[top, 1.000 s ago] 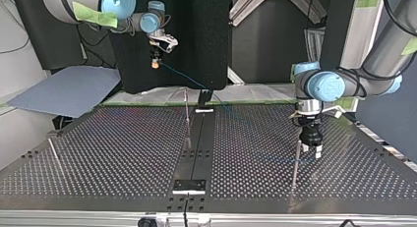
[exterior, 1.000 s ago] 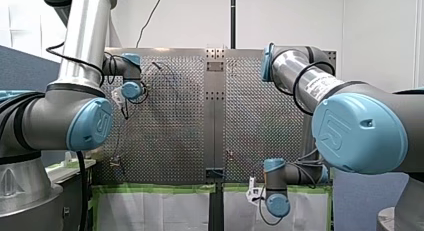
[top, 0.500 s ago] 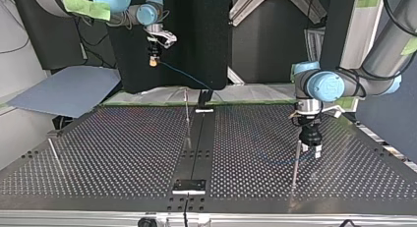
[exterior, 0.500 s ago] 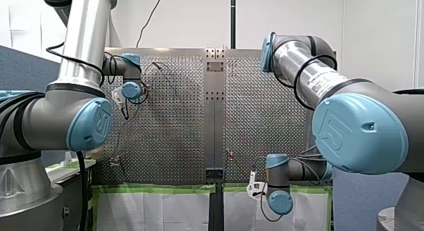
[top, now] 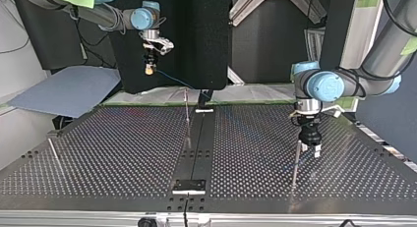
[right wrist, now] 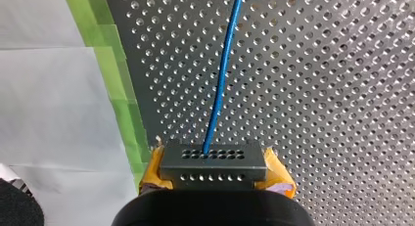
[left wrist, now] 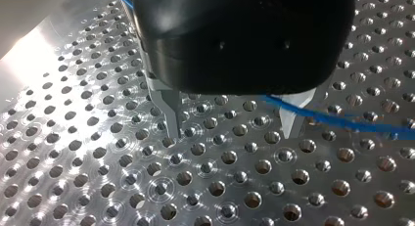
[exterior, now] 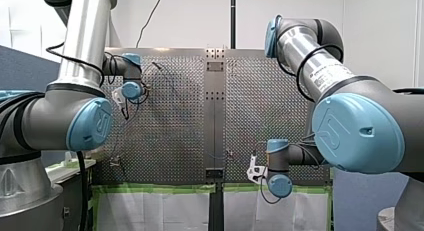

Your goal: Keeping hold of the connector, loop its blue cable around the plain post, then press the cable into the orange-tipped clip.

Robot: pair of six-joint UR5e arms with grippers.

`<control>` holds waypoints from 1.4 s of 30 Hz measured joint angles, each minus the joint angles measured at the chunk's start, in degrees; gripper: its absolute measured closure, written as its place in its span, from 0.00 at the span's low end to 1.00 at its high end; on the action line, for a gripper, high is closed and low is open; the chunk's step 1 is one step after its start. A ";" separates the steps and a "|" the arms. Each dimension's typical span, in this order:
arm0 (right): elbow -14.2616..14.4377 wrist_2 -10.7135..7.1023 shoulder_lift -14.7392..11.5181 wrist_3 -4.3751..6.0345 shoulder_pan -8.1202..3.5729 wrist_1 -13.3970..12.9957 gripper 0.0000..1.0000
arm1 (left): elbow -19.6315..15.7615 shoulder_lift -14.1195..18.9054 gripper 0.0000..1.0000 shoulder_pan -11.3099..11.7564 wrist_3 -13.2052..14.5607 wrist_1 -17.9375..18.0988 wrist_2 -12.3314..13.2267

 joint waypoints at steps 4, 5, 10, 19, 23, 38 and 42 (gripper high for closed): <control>0.00 -0.51 1.52 -0.63 0.17 -0.83 1.00 | 0.00 0.00 0.02 -0.01 -0.03 -0.04 -0.02; 0.00 -0.79 1.94 -0.71 0.16 -1.18 1.00 | 0.00 0.00 0.02 -0.01 -0.02 -0.08 -0.06; -0.05 -3.17 4.66 -1.29 -0.11 -3.77 1.00 | 0.00 -0.01 0.02 -0.10 0.01 -0.36 -0.47; -2.49 -8.58 6.62 -1.95 -0.98 -2.33 1.00 | 0.02 0.01 0.02 -0.83 -2.50 -0.96 -2.47; -3.03 -9.78 6.66 -2.05 -1.26 -1.03 1.00 | 0.00 0.01 0.02 -1.07 -4.56 -0.82 -2.71; -3.16 -10.13 6.67 -2.34 -1.39 0.40 1.00 | -0.01 0.06 0.02 -1.05 -12.43 -0.37 -1.05; -3.17 -10.13 6.67 -2.35 -1.39 0.44 1.00 | -0.02 0.11 0.02 -0.67 -14.62 -2.12 -2.24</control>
